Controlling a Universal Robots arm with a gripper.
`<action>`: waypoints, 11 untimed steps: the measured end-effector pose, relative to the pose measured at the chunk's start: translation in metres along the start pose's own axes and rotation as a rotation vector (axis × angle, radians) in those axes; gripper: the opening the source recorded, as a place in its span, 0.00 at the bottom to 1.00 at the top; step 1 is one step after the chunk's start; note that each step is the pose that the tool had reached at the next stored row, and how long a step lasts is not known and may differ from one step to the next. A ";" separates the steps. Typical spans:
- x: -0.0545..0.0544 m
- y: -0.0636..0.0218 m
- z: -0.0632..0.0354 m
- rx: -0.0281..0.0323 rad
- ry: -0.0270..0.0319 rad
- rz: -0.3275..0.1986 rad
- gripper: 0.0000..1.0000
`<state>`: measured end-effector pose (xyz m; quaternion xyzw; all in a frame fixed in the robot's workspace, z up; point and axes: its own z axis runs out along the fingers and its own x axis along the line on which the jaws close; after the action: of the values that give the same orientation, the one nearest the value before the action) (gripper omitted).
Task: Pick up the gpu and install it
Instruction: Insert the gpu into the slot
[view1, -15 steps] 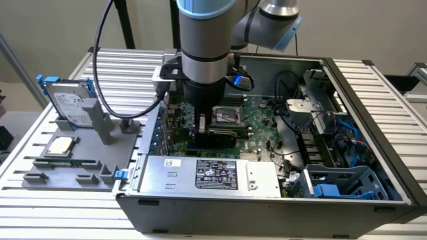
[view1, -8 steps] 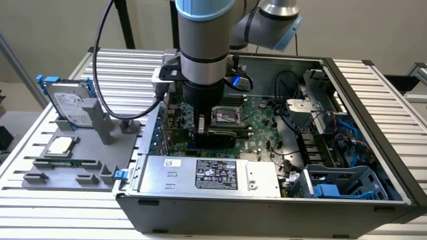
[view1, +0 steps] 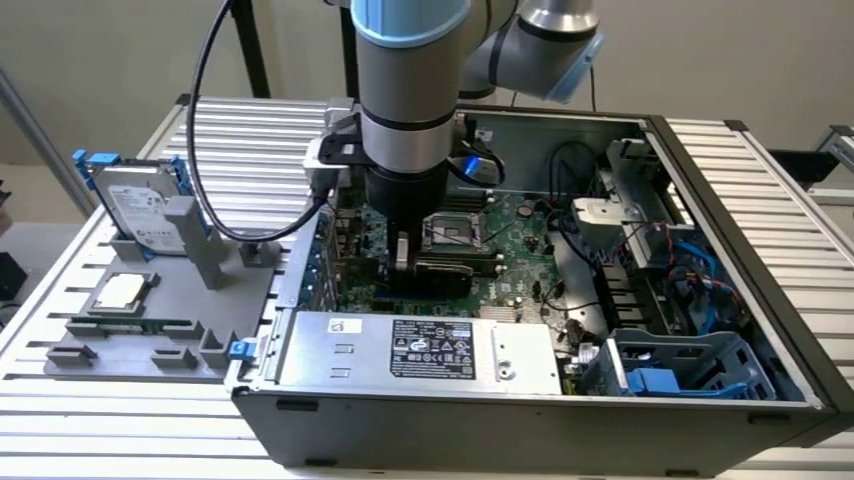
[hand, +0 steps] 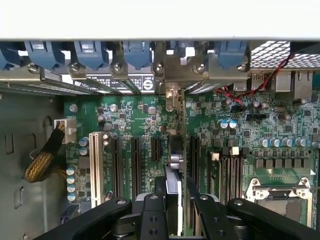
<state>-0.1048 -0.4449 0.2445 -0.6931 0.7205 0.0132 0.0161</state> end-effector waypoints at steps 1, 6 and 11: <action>0.000 -0.0001 -0.0009 0.0015 -0.0024 0.000 1.00; -0.001 -0.0003 -0.0236 0.0006 0.0003 0.000 1.00; -0.002 -0.0004 -0.0448 0.0001 0.0005 0.000 0.00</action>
<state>-0.1046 -0.4449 0.2893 -0.6932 0.7204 0.0130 0.0160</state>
